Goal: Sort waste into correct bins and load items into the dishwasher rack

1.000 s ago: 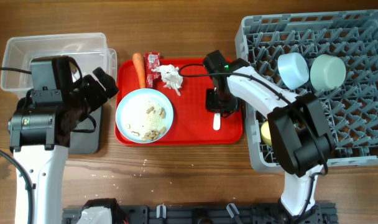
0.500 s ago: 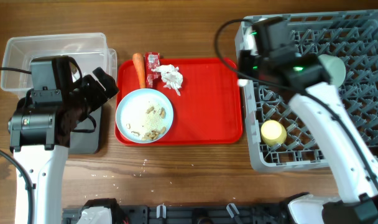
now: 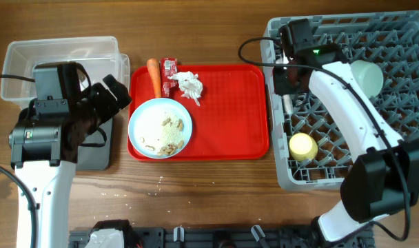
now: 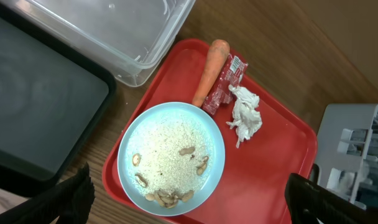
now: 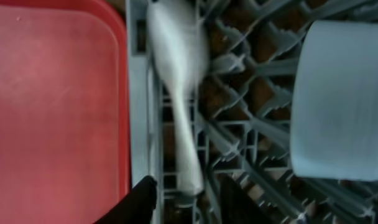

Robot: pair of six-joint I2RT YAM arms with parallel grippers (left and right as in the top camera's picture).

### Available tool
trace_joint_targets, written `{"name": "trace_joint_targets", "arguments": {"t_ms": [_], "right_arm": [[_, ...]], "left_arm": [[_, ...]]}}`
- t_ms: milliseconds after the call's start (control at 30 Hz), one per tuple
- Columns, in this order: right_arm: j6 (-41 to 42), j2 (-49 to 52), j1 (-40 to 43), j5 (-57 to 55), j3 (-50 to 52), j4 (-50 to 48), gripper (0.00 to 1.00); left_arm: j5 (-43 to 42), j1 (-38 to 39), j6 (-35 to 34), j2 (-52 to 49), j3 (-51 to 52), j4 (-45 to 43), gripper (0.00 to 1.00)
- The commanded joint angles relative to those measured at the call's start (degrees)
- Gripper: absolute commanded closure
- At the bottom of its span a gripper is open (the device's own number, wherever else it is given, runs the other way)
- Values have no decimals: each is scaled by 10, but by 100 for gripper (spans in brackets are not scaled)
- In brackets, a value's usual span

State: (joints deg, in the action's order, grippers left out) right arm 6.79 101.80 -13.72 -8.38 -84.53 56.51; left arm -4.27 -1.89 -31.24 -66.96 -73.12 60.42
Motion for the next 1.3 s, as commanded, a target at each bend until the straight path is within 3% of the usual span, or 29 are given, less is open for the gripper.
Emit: {"name": "trace_joint_targets", "arguments": {"t_ms": [0, 200, 233, 267, 367, 433, 567, 700, 767, 967, 1267], "right_arm": [[-23, -73, -3, 115, -13, -4, 42], [-16, -240, -3, 316, -13, -25, 35], [-3, -267, -3, 353, -13, -25, 22], [42, -293, -3, 386, -13, -33, 0], [164, -332, -3, 393, -13, -31, 0], [186, -347, -2, 390, -13, -6, 0], [154, -375, -2, 289, -12, 41, 0], [25, -416, -4, 247, 1, 33, 0], [-25, -452, -3, 221, 29, 0, 0], [-32, -603, -3, 79, 231, -198, 0], [-36, -817, -3, 63, 567, -434, 0]], "left_arm": [[7, -3, -8, -2, -1, -1, 0], [7, -3, -8, -2, -1, -1, 0], [7, -3, -8, -2, -1, -1, 0], [7, -3, -8, -2, -1, -1, 0], [7, -3, -7, -2, -1, -1, 0], [7, -3, -8, -2, -1, -1, 0], [7, -3, -8, -2, -1, -1, 0], [7, -3, -8, -2, -1, -1, 0], [7, -3, -8, -2, -1, -1, 0], [7, -3, -8, -2, -1, -1, 0], [7, -3, -8, -2, -1, -1, 0]]}}
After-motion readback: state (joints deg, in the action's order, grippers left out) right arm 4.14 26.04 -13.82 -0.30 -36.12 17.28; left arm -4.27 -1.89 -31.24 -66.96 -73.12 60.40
